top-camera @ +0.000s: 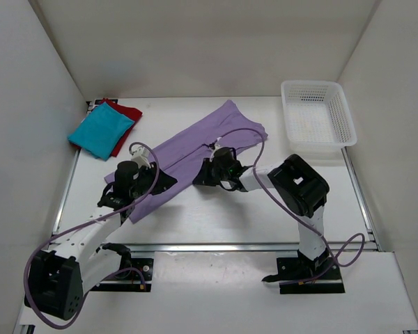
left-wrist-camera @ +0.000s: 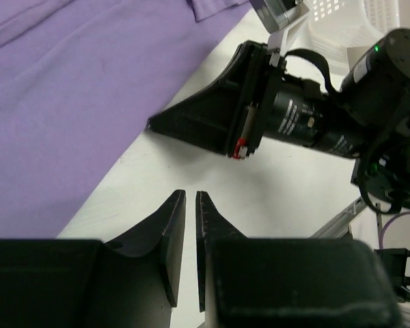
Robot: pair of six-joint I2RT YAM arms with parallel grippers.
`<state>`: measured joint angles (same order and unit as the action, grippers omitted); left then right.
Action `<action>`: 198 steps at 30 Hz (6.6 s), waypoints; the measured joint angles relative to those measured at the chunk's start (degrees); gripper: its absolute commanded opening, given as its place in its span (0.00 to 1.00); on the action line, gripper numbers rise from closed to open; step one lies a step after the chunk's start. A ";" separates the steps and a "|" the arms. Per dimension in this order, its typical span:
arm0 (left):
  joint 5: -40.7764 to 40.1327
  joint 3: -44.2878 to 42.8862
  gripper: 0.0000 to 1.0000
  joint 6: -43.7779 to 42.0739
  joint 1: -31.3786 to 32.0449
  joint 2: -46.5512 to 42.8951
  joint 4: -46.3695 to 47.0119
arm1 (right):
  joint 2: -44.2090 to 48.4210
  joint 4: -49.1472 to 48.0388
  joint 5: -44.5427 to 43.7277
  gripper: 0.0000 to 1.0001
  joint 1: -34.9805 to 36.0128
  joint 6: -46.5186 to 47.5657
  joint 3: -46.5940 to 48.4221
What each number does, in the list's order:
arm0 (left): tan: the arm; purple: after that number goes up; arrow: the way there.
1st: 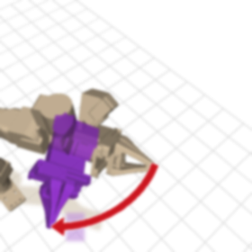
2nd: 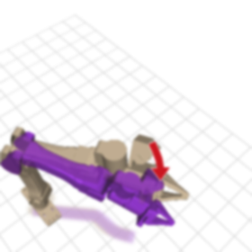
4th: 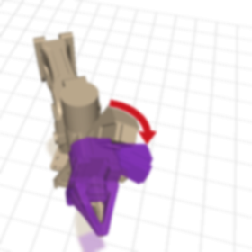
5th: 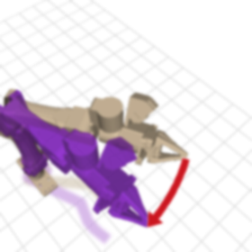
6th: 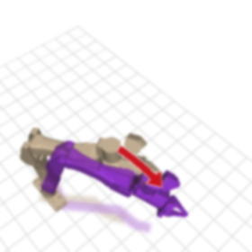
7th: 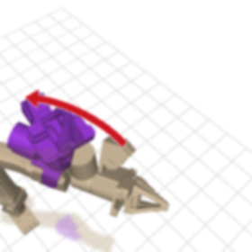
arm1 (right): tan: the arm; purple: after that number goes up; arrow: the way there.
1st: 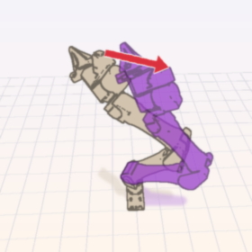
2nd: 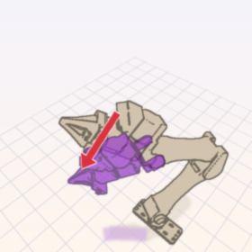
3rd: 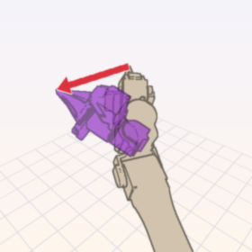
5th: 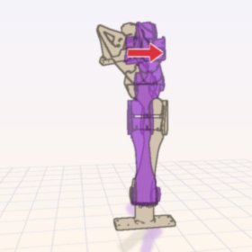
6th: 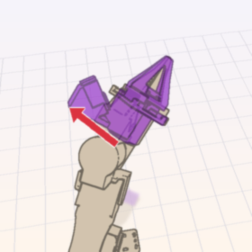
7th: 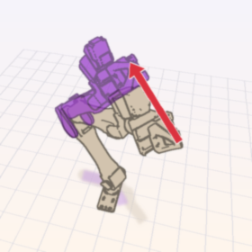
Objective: Fold and stack the t-shirts
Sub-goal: Rotate the tshirt 90 degrees, then grab the bottom of the folded rectangular tshirt with both arms, then fold the folded rectangular tshirt in 1/3 of the way
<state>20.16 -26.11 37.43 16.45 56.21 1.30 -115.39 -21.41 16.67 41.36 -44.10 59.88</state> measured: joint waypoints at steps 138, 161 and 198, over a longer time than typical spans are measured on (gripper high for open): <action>-1.53 14.47 0.60 0.85 19.28 -8.37 -12.90 | 62.88 29.46 6.86 0.29 -7.52 1.64 -47.21; 3.28 8.94 0.00 3.37 19.10 -15.54 -24.02 | 73.20 41.46 4.92 0.00 -4.70 -1.25 -43.89; -3.10 -35.43 0.33 3.85 -0.26 49.40 5.60 | 5.49 26.75 12.79 0.25 -32.02 20.55 12.13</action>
<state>17.06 -61.54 41.28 16.19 105.60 6.90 -109.91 5.34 29.45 9.34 -23.55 72.01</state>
